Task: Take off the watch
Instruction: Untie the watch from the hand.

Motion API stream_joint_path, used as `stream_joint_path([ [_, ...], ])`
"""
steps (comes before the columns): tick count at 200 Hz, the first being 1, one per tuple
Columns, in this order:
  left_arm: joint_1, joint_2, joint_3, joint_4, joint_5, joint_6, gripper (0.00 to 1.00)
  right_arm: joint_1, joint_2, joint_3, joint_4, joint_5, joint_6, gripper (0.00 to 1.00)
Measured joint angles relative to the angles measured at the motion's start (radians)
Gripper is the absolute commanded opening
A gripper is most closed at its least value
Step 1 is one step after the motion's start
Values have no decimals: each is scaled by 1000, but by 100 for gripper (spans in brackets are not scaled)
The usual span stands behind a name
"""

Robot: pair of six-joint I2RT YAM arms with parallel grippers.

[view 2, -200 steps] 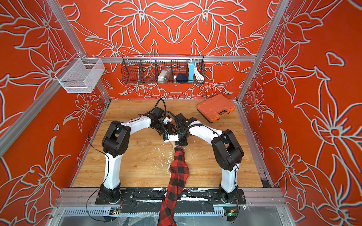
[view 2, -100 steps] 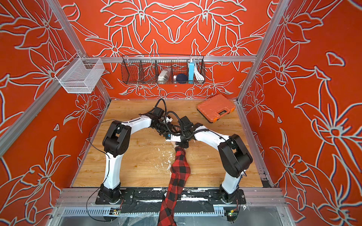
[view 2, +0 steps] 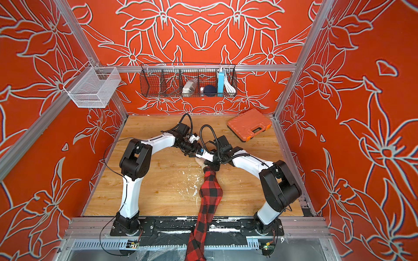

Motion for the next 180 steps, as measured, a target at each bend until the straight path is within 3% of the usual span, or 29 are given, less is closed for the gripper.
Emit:
stream_joint_path([
  [69,0,14,15,-16,8,18,48,-16,-34,-85,116,13,140,0],
  [180,3,43,51,-64,23,23,47,-19,-135,-197,241,199,479,0],
])
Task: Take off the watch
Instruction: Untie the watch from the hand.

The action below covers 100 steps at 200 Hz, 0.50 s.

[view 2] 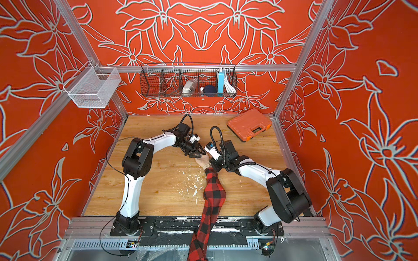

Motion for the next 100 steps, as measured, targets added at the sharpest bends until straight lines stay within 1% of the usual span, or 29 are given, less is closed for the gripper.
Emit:
stream_joint_path([
  [30,2,0,0,-5,0,0,48,-14,-31,-23,50,21,45,0],
  [65,2,0,1,-6,0,0,48,-18,-35,-61,129,-8,77,0],
  [69,2,-1,1,-6,0,1,48,-18,-35,-61,132,-11,80,1],
  [83,2,-5,1,-8,-3,5,48,-18,-35,-61,143,-20,87,12],
  [100,1,-13,-2,-5,-11,11,48,-18,-36,-61,145,-23,105,19],
])
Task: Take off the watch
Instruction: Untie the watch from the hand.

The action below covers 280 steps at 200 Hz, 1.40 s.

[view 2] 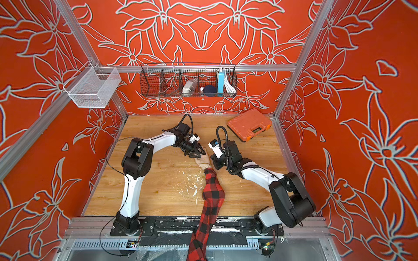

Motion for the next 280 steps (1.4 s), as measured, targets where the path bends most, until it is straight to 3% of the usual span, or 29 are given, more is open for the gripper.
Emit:
stream_joint_path([
  [44,4,-68,-49,42,-58,23,50,0,0,49,-98,42,92,33],
  [97,5,-276,-135,72,-89,28,56,0,-11,55,-251,36,264,46],
  [127,4,-403,-260,141,-62,-19,56,0,-56,23,-319,4,346,55],
  [151,-7,-466,-369,184,-50,-64,56,0,-106,-45,-323,-43,406,68],
  [204,-94,-487,-481,229,-73,-129,55,3,-101,-145,-242,-184,539,65],
  [240,-94,-543,-511,231,-144,-148,55,11,-103,-134,-228,-240,573,65],
  [258,-91,-581,-511,228,-183,-147,55,11,-100,-69,-322,-222,549,63],
  [280,-84,-639,-529,228,-229,-148,55,19,-97,63,-462,-115,484,63],
])
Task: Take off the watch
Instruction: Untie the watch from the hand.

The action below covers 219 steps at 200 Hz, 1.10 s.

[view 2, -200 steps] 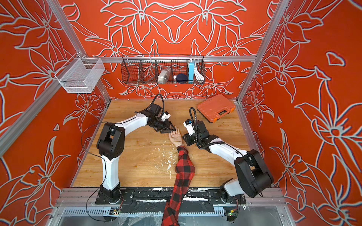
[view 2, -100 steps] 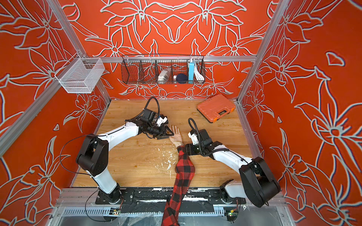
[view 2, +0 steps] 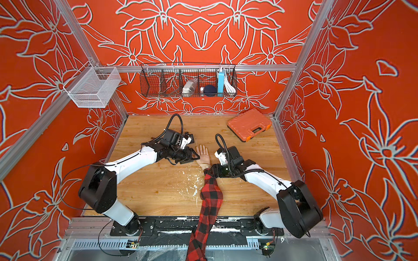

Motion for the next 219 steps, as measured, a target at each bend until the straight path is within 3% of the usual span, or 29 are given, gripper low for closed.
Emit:
stream_joint_path([
  [36,41,-91,-89,3,-41,-11,55,34,40,178,-159,169,-89,70],
  [75,80,-152,-158,2,-62,-26,55,150,206,362,-299,340,-145,71],
  [148,83,-188,-192,4,-66,-33,56,261,457,600,-403,506,-198,66],
  [184,84,-194,-194,7,-66,-34,55,267,473,615,-431,569,-203,52],
  [219,84,-197,-207,8,-72,-40,54,267,464,606,-442,627,-203,24],
])
